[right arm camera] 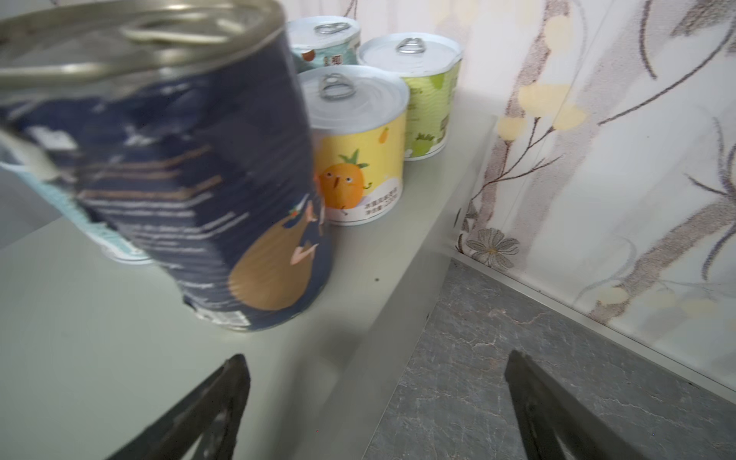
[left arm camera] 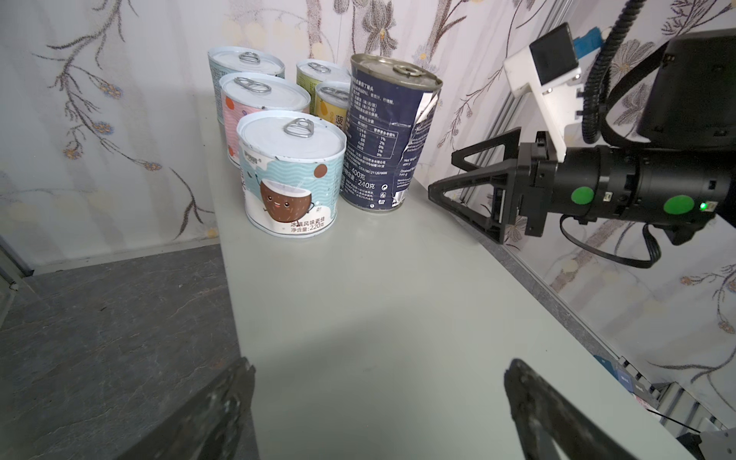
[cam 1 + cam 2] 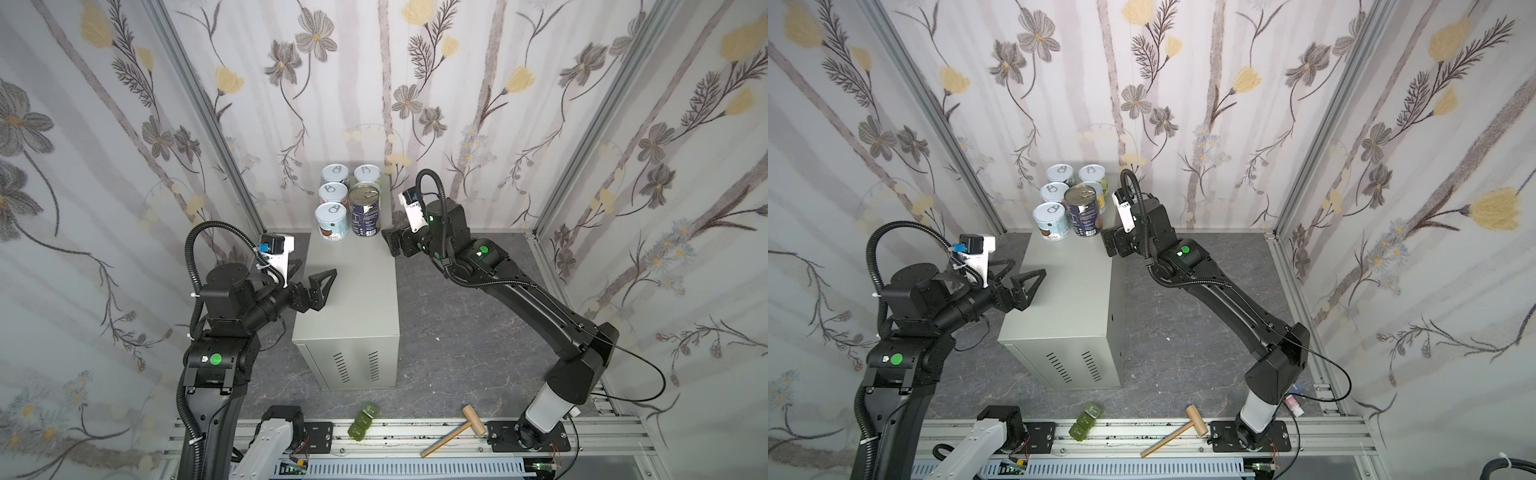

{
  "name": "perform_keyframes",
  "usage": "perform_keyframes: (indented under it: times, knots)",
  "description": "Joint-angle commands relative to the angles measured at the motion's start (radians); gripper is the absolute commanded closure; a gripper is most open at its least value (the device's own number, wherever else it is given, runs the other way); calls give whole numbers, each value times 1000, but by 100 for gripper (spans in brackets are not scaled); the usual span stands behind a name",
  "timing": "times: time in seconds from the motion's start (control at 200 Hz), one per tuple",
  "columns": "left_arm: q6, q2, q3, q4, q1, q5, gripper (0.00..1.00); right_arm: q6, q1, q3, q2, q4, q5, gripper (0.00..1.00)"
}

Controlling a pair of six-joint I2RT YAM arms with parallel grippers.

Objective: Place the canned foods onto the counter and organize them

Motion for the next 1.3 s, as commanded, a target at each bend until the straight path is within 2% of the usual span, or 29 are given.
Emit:
perform_keyframes:
  times: [0.0,0.145,0.325,0.415,0.49,0.56,0.714,0.849,0.889,1.029,1.294]
  knots:
    - [-6,-3,1,29,1,2,0,-24,27,-23,-24,73,4,0]
    - [-4,-6,-3,31,-1,2,0,6,48,-32,-36,76,44,0]
    - [-5,-10,0,31,-2,2,0,10,106,-28,-50,64,18,3]
    - [2,-9,4,24,-2,-5,0,3,112,-54,-75,61,-36,15]
    - [1,-11,4,26,-3,-3,0,-10,113,-89,-100,80,-86,32]
    - [-3,-10,2,32,-4,0,0,-19,105,-103,-108,95,-127,43]
    - [-10,-14,1,39,-4,4,0,-19,77,-91,-80,135,-231,60]
    - [-1,-20,4,27,-4,-3,0,-7,62,-78,-44,185,-299,61]
    - [2,-22,4,25,-4,-5,0,-5,27,-64,-24,186,-324,61]
    - [7,-28,1,20,-4,-10,0,-10,21,15,42,168,-367,61]
    - [11,-26,-2,19,-4,-11,0,2,22,80,103,164,-402,61]
